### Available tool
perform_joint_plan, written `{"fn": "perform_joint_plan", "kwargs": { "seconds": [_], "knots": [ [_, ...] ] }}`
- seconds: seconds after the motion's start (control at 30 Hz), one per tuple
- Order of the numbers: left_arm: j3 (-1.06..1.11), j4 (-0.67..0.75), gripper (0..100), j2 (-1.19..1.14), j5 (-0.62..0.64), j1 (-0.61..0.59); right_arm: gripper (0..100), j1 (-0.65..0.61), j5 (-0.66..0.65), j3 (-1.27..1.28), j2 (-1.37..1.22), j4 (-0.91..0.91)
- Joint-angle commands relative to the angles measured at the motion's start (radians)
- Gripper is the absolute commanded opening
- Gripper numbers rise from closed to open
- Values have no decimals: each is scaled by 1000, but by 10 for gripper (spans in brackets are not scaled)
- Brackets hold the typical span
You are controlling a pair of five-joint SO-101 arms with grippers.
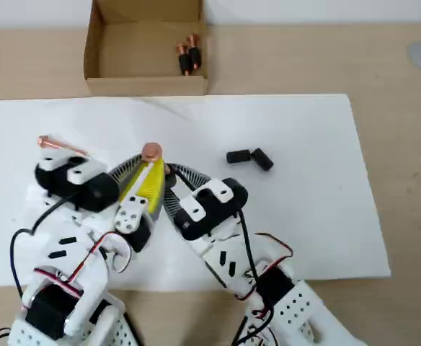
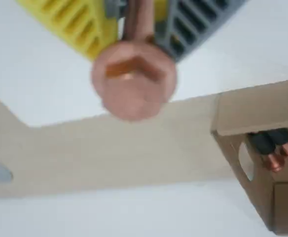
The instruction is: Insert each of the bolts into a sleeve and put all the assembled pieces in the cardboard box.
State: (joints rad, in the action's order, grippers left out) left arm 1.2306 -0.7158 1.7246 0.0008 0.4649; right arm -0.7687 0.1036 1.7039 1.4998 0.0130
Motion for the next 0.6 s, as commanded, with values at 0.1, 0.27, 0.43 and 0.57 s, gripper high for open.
{"fn": "perform_joint_plan", "kwargs": {
  "seconds": [0.1,0.27,0.43,0.57],
  "knots": [
    [9,2,9,1,-5,75,11,-13,8,-4,33,-3],
    [26,0,9,-39,-5,75,11,-13,8,-4,33,-3],
    [26,-41,12,-77,-5,78,11,-12,8,-4,33,-3],
    [26,-54,12,-88,-5,78,11,-13,8,-4,35,-3]
  ]
}}
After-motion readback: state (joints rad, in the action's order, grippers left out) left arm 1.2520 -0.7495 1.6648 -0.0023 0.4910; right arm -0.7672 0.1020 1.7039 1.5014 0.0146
